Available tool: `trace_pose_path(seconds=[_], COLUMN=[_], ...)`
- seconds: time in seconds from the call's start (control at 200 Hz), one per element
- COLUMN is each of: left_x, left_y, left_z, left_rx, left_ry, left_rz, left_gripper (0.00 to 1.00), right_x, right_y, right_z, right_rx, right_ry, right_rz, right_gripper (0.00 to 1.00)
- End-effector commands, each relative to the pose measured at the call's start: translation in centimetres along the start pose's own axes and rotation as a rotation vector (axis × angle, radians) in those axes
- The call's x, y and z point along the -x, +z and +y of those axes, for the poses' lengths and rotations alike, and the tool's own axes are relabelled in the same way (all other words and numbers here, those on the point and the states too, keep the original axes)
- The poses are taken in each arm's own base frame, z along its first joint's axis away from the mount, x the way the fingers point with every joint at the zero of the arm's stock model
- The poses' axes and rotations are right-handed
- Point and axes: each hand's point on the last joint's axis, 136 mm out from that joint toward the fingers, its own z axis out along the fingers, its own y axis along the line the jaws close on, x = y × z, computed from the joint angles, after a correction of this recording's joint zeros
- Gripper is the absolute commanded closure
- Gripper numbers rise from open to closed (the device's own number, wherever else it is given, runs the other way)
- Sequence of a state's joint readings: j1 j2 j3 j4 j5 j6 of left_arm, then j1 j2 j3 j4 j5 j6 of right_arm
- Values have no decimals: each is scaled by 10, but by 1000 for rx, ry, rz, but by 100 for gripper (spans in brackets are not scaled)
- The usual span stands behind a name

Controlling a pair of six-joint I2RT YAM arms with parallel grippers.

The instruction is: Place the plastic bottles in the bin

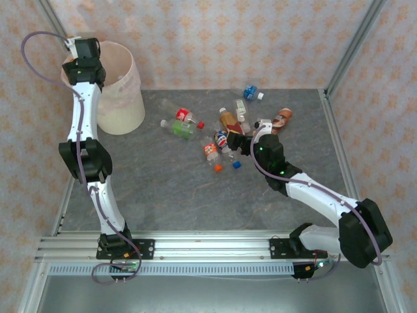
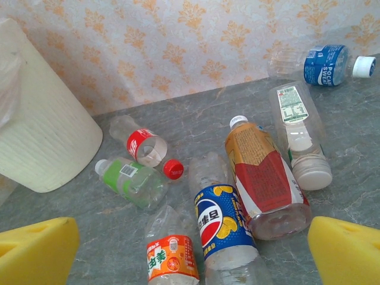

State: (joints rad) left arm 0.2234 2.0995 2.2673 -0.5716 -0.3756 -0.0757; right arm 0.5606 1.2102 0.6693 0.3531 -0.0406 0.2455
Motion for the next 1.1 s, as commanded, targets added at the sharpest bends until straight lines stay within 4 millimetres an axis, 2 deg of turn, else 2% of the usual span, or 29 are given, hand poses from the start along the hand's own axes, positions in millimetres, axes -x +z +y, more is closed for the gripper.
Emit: trace_pose_path(seconds=[0.0, 0.195, 0.22, 0.295, 0.45, 0.47, 0.605, 0.636, 0.651, 0.761, 0.961, 1.096], left_x=[21, 26, 26, 25, 25, 25, 26, 20, 28, 27, 9, -9], left_y=[-17, -29, -30, -35, -52, -55, -78, -78, -92, -120, -162, -201], left_z=[19, 15, 14, 7, -12, -15, -29, -34, -31, -39, -59, -84], left_rx=[38, -22, -34, -89, -237, -259, -376, -387, -402, -448, -599, -746], left_ry=[-32, -83, -92, -111, -179, -190, -242, -241, -248, -244, -346, -363], left_rz=[-33, -28, -24, -8, 28, 33, 50, 63, 42, 18, -12, 17], left_gripper=[13, 1, 0, 0, 0, 0, 0, 0, 0, 0, 0, 0], right_x=[9, 4, 11, 8, -4, -13, -31, -34, -36, -52, -88, -101], right_y=[-5, -5, -10, -10, -8, -3, 3, 3, 3, 5, 14, 19], right_z=[3, -2, 0, -4, -12, -13, -17, -20, -21, -28, -27, -36], right_rx=[-3, -21, -15, -34, -75, -79, -82, -92, -98, -118, -95, -144], right_ry=[-17, -17, -11, -14, -25, -32, -46, -48, -49, -63, -60, -48], right_rz=[-26, -18, -40, -35, 26, 57, 117, 124, 128, 188, 335, 384], right_gripper=[1, 1, 1, 1, 1, 1, 1, 1, 1, 0, 8, 13])
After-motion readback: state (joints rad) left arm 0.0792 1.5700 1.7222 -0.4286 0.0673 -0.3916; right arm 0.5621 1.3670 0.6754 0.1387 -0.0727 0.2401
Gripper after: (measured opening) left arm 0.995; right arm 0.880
